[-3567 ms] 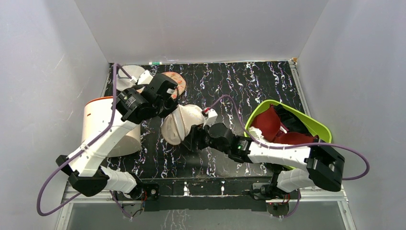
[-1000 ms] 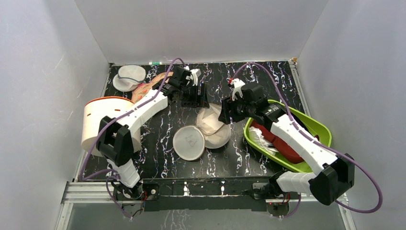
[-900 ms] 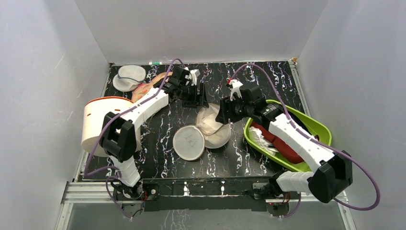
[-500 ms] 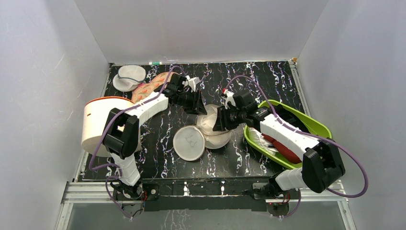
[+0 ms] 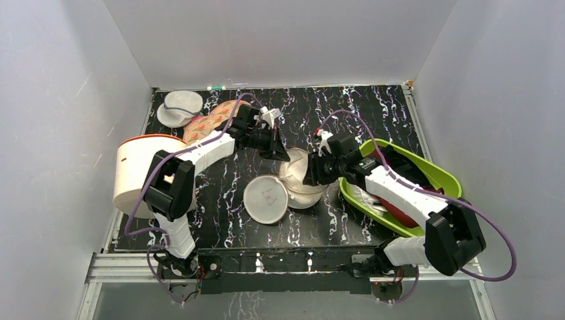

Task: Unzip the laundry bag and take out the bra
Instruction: Pick up the bra from the laundry bag.

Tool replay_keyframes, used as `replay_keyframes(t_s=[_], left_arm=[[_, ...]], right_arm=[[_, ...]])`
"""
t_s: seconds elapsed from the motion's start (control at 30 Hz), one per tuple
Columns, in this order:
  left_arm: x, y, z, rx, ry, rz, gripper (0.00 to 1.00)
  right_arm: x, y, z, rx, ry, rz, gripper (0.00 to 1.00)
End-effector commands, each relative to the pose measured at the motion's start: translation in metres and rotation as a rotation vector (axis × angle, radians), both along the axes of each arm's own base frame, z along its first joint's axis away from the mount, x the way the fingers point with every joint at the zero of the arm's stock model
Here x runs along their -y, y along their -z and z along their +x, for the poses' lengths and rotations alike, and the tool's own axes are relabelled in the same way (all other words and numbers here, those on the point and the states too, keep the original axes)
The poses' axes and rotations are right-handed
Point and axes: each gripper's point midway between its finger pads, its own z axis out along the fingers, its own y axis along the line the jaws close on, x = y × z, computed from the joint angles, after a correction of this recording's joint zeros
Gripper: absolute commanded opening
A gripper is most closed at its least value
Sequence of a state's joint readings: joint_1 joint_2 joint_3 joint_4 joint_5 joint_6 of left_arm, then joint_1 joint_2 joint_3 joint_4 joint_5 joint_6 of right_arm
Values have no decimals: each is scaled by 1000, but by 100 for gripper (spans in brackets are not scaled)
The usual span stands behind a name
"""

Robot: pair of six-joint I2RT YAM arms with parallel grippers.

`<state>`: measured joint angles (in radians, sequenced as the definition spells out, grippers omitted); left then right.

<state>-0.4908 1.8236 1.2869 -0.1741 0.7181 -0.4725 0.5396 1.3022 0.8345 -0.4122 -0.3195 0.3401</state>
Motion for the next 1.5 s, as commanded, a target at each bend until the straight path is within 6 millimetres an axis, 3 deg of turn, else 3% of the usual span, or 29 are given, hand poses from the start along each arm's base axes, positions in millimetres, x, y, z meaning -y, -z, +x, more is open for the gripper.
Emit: replay_keyframes(t_s=[0.0,0.23,0.43,0.5,0.87,1.1,1.37,1.47], left_arm=[[7,-22,-8,31,38,-66,0],[13,-35,-15,79,69,-105,0],[16,-56,-19,136,77,-170,0],[16,-54,-20,135,68,-164,0],[18,-61,-22,133,78,-192,0],[14,-62,-20,160,61,-168,0],[11,-60,-17,179,48,-144,0],[11,-59,-16,180,45,-141,0]], right_arm=[[-13,-63,47,255,44,72,37],[-19,-56,73,305,60,46,40],[-12,-52,91,407,101,13,29],[-8,-48,96,414,120,-11,27],[2,-14,85,327,169,-40,27],[29,0,82,298,310,-107,49],[24,-4,84,306,321,-60,69],[12,-5,85,299,300,-6,70]])
